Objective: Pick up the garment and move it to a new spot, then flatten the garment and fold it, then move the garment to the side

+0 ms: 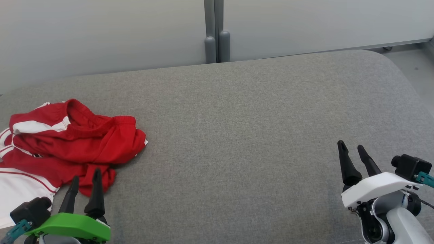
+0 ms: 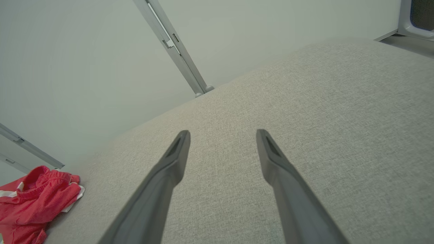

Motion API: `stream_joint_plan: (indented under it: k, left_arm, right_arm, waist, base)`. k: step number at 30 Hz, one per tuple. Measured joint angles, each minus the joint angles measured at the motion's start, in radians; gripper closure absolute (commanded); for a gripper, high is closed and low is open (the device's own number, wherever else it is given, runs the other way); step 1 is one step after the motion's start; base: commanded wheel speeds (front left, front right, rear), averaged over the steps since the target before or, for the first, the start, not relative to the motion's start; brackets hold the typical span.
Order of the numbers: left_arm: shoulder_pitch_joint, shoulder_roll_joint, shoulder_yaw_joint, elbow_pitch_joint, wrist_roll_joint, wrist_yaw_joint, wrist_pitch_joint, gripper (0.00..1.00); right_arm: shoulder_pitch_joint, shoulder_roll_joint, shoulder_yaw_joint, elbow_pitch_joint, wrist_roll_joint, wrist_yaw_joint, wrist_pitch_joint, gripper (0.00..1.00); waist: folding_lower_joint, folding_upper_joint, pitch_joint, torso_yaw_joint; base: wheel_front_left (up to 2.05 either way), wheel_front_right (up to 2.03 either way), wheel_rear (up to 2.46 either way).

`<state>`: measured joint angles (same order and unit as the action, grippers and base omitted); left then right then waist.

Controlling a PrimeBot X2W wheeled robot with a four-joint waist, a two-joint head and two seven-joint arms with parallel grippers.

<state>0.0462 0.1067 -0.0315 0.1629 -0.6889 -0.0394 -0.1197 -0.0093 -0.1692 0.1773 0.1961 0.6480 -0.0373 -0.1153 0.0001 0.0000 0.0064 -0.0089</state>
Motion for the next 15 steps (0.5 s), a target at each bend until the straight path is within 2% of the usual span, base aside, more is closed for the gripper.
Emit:
stream_joint_plan:
  k: [15]
  left_arm:
    - [0.026,0.007,-0.008,-0.015,0.205,0.005,-0.047,0.00]
  right_arm:
    - [0.010,-0.023,0.031,-0.034,-0.167,-0.019,-0.052,0.00]
  waist:
    - [0.0000,0.0000,0.001,-0.015]
  base:
    - [0.00,0.00,0.00]
